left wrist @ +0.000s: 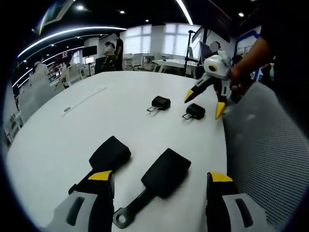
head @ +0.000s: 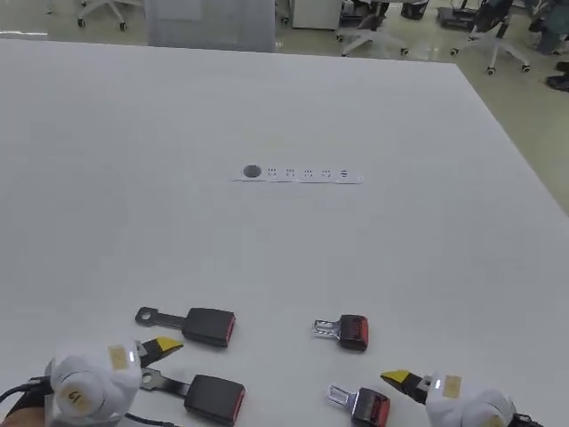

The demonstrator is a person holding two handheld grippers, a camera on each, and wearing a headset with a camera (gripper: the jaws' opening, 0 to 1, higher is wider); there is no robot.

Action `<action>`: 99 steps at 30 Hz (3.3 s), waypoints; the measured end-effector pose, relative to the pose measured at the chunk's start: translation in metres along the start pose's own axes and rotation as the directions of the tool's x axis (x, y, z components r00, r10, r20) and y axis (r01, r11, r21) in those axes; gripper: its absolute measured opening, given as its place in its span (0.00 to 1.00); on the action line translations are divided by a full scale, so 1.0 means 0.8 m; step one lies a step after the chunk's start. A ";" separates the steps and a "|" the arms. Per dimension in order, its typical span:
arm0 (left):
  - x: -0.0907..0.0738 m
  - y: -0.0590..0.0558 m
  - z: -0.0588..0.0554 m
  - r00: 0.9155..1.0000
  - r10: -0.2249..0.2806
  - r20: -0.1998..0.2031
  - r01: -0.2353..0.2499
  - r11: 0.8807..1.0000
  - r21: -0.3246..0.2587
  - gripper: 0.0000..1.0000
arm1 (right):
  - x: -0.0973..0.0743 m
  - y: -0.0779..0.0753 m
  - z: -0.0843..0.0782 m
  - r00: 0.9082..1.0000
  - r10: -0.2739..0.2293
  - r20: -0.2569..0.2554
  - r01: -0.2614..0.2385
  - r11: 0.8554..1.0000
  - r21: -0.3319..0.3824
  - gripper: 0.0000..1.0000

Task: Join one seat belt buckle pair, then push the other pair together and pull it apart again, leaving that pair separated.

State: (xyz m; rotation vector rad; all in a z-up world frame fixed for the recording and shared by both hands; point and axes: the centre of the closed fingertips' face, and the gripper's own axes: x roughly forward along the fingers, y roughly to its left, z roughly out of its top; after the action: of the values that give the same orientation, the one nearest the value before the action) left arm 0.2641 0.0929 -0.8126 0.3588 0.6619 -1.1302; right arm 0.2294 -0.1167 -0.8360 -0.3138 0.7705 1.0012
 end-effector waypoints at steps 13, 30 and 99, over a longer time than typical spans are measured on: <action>0.032 0.002 -0.027 0.992 -0.081 -0.092 0.088 0.993 0.074 0.68 | 0.014 0.002 -0.019 0.996 0.033 -0.078 -0.037 0.998 -0.047 0.62; 0.039 -0.006 -0.038 0.981 -0.129 -0.148 0.156 0.969 0.190 0.46 | 0.014 -0.001 -0.019 0.994 0.057 -0.094 -0.063 0.996 -0.059 0.47; 0.038 -0.004 -0.036 0.962 -0.141 -0.232 0.192 0.958 0.212 0.34 | 0.088 0.033 0.053 0.927 0.321 -0.192 -0.370 0.860 -0.352 0.34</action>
State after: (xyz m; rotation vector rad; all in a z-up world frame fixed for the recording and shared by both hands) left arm 0.2606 0.0866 -0.8543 0.6421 0.7616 -1.3485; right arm 0.2474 -0.0338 -0.8532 -0.5967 0.7575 1.4926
